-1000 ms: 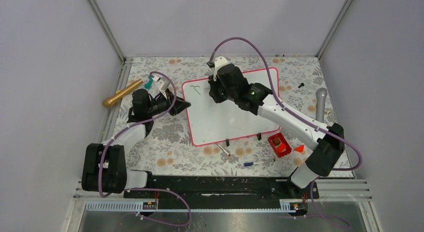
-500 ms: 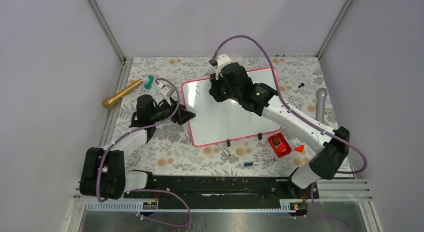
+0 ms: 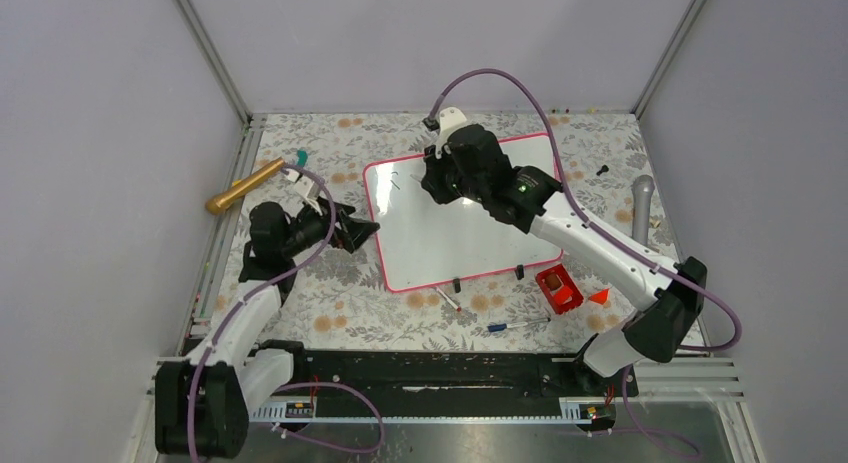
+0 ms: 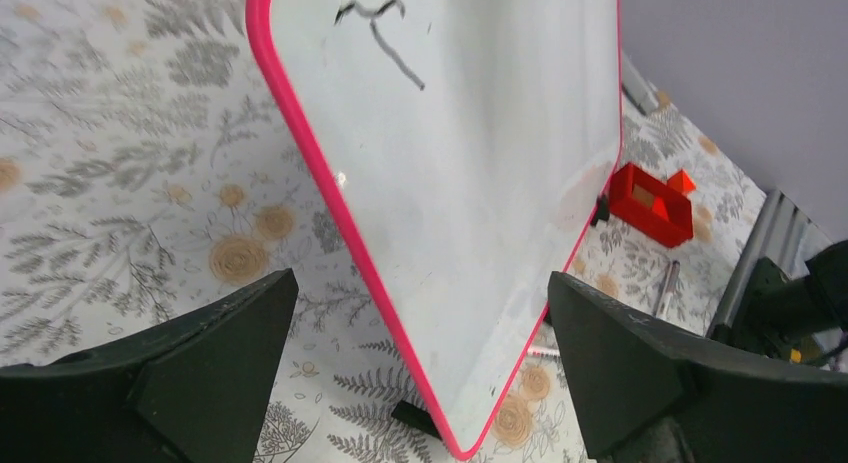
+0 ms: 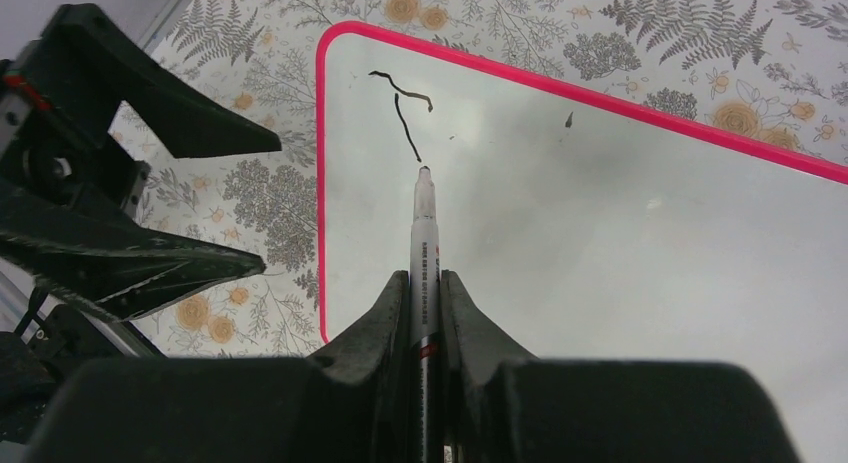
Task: Write a sentence on the whiteboard
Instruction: Move the whiteboard to the center of the board, then hold the whiteboard on the whiteboard stand.
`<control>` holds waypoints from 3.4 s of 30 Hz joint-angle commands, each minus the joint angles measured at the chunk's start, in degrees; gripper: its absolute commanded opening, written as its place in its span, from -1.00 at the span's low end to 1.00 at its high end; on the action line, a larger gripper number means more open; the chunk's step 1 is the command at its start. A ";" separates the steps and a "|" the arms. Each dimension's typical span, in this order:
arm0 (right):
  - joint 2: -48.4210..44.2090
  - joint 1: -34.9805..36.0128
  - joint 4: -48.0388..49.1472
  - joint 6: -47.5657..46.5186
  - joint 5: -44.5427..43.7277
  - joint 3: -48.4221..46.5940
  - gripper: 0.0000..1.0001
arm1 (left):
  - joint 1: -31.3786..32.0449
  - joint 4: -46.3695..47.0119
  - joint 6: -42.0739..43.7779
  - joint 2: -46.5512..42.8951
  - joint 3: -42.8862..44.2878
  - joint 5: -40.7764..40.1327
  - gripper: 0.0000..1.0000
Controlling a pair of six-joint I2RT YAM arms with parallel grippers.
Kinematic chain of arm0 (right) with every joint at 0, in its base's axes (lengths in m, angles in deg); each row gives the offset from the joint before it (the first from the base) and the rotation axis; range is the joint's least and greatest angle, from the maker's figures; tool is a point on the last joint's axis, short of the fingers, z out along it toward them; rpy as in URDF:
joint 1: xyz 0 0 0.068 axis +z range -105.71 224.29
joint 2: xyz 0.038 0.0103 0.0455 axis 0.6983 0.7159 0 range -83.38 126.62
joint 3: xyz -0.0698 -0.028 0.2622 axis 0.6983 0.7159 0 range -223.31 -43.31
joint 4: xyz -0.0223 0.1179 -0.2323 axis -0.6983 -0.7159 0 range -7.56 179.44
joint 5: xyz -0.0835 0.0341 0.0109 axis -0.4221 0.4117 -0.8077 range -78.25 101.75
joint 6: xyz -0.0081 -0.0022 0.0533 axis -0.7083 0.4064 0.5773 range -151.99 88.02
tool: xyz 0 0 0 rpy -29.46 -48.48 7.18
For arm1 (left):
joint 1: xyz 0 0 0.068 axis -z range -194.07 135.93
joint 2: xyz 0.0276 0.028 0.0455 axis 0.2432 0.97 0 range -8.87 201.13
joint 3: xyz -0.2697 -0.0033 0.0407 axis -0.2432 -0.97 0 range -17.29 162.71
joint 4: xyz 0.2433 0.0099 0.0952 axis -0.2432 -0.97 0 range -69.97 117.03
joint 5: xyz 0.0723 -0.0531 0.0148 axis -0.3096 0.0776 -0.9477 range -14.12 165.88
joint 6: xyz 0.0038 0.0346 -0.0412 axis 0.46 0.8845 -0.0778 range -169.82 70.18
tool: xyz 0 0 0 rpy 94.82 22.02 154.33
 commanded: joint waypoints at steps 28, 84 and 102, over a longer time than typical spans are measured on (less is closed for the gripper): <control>-12.71 0.42 1.38 1.12 0.81 4.58 -1.00 | -1.45 -54.43 -16.86 6.91 33.80 -41.06 0.95; -8.16 0.44 -1.79 2.46 4.70 2.94 -1.00 | 8.31 2.11 -19.36 0.42 -0.19 -16.39 0.74; -1.48 0.53 -2.25 2.16 1.21 -1.96 -1.00 | 8.75 8.57 -15.70 3.72 -2.72 -14.73 0.15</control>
